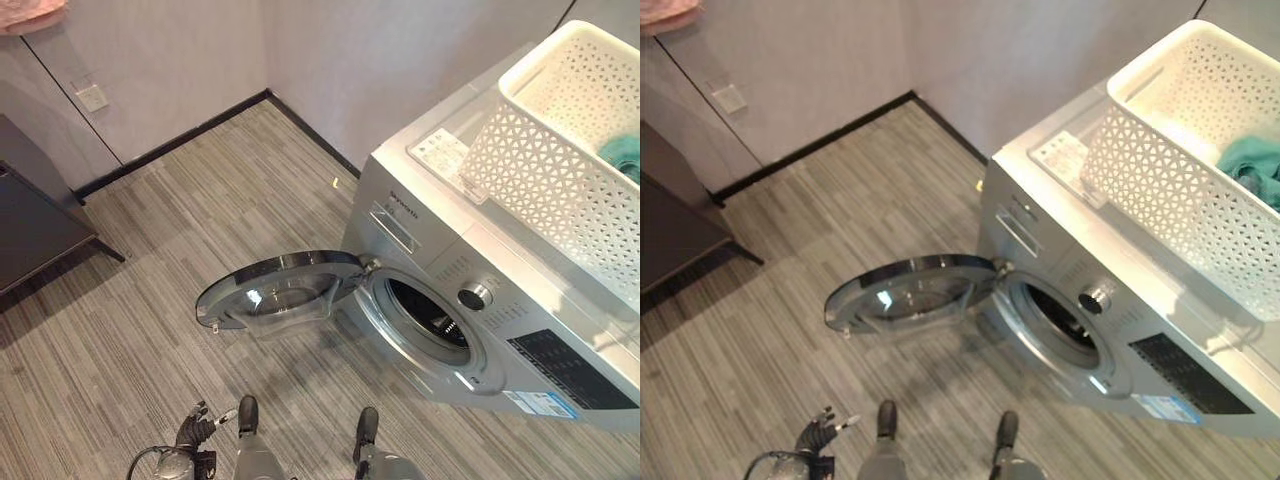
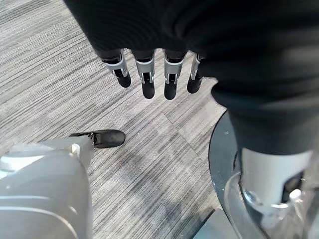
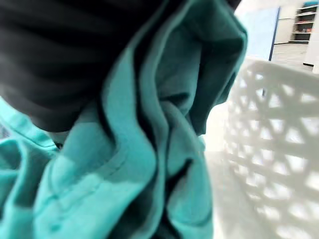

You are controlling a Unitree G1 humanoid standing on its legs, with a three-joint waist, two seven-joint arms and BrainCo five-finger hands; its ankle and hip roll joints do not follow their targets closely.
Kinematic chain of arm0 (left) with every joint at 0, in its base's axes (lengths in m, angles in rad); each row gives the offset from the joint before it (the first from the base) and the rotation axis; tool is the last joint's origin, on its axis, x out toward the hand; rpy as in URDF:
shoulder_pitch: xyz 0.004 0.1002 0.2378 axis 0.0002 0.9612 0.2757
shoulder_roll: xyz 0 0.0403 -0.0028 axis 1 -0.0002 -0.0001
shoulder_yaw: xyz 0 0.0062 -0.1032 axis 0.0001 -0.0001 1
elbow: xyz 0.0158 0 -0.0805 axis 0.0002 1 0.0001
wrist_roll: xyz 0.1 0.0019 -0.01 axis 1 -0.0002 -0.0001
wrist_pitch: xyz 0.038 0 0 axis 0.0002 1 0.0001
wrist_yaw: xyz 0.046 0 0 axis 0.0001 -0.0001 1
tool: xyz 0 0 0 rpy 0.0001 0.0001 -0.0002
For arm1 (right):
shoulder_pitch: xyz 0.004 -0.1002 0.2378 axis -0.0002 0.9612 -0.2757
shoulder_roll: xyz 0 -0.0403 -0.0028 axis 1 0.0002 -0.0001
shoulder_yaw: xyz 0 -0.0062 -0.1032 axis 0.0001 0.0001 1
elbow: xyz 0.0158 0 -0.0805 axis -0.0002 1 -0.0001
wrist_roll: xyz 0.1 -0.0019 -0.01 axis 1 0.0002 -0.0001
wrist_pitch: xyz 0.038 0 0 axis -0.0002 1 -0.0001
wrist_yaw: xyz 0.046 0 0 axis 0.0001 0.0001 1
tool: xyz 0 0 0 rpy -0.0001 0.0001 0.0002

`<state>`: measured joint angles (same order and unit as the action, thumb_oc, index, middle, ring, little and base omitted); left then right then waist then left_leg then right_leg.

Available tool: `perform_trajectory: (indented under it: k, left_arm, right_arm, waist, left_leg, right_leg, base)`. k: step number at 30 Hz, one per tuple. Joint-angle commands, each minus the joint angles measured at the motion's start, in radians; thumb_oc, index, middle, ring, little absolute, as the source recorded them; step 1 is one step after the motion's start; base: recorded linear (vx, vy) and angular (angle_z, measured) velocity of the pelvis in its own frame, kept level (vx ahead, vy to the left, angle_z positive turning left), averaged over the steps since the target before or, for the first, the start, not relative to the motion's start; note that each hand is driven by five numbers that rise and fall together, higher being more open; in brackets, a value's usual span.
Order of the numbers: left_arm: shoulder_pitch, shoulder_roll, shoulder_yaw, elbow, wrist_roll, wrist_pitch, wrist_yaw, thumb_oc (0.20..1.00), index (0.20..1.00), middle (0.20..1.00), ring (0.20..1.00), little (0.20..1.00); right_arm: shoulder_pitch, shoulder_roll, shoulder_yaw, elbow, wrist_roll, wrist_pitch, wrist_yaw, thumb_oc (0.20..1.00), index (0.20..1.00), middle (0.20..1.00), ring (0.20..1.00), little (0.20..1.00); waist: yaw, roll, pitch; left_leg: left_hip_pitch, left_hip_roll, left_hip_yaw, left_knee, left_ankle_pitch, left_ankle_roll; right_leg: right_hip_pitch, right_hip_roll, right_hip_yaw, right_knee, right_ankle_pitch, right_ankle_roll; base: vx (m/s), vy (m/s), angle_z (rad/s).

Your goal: Grab the laundry basket,head to the washer,open it,put in the laundry and shut it.

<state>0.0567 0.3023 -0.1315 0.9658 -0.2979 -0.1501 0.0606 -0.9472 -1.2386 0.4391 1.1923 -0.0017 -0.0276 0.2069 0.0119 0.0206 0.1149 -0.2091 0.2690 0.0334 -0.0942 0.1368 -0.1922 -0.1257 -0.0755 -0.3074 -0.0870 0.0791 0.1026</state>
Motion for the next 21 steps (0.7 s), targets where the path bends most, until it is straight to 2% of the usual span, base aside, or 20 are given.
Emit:
perform_trajectory:
  k: [1, 2, 8, 10, 15, 21]
  left_arm:
    - [-0.074, 0.021, -0.026, 0.045, 0.047, -0.021, 0.018, 1.000, 1.000, 1.000, 1.000, 1.000]
    - [-0.074, 0.024, -0.024, 0.054, 0.056, -0.021, 0.024, 1.000, 1.000, 1.000, 1.000, 1.000]
    - [-0.070, 0.028, -0.022, 0.072, 0.082, -0.021, 0.034, 1.000, 1.000, 1.000, 1.000, 1.000]
    - [-0.065, 0.025, -0.016, 0.087, 0.105, -0.018, 0.043, 1.000, 1.000, 1.000, 1.000, 1.000]
    - [-0.058, 0.025, -0.012, 0.099, 0.119, -0.015, 0.049, 1.000, 1.000, 1.000, 1.000, 1.000]
    - [-0.047, 0.007, -0.004, 0.130, 0.128, -0.007, 0.058, 1.000, 1.000, 1.000, 1.000, 1.000]
  right_arm:
    - [-0.017, 0.067, -0.070, -0.003, 0.114, -0.046, -0.151, 0.200, 0.200, 0.200, 0.200, 0.200]
    - [-0.011, 0.048, -0.129, -0.025, 0.164, -0.056, -0.193, 0.200, 0.200, 0.200, 0.200, 0.200]
    - [0.051, 0.020, -0.247, -0.094, 0.211, -0.075, -0.263, 0.200, 0.200, 0.200, 0.200, 0.200]
    - [0.109, -0.014, -0.337, -0.172, 0.227, -0.085, -0.314, 0.200, 0.200, 0.200, 0.200, 0.200]
    - [0.136, -0.018, -0.399, -0.196, 0.271, -0.095, -0.345, 0.200, 0.200, 0.200, 0.200, 0.200]
    - [0.169, -0.017, -0.499, -0.341, 0.333, -0.126, -0.415, 0.200, 0.200, 0.200, 0.200, 0.200]
  waist:
    - [0.018, -0.052, 0.014]
    - [0.019, -0.055, 0.005]
    - [0.014, -0.065, -0.015]
    - [0.008, -0.074, -0.042]
    - [0.006, -0.088, -0.063]
    - [-0.007, -0.101, -0.093]
  left_leg:
    - [0.127, 0.026, 0.015, 0.007, -0.021, 0.001]
    - [0.144, 0.023, 0.014, 0.007, -0.040, 0.004]
    - [0.160, 0.012, 0.009, 0.007, -0.063, 0.008]
    - [0.179, 0.005, 0.012, 0.007, -0.087, 0.009]
    - [0.198, -0.002, 0.017, 0.007, -0.115, 0.017]
    - [0.235, -0.012, 0.036, 0.007, -0.136, 0.029]
  right_leg:
    - [-0.037, -0.113, 0.069, 0.085, -0.059, 0.076]
    - [-0.015, -0.115, 0.065, 0.085, -0.064, 0.078]
    - [0.019, -0.126, 0.053, 0.081, -0.066, 0.084]
    - [0.051, -0.133, 0.040, 0.070, -0.064, 0.090]
    - [0.068, -0.139, 0.040, 0.065, -0.060, 0.096]
    - [0.088, -0.141, 0.059, 0.063, -0.054, 0.103]
  base:
    - [0.05, 0.039, 0.06]
    - [0.03, 0.026, 0.05]
    - [0.01, 0.033, 0.05]
    - [0.03, 0.055, 0.19]
    - [0.01, 0.037, 0.09]
    - [0.02, 0.038, -0.02]
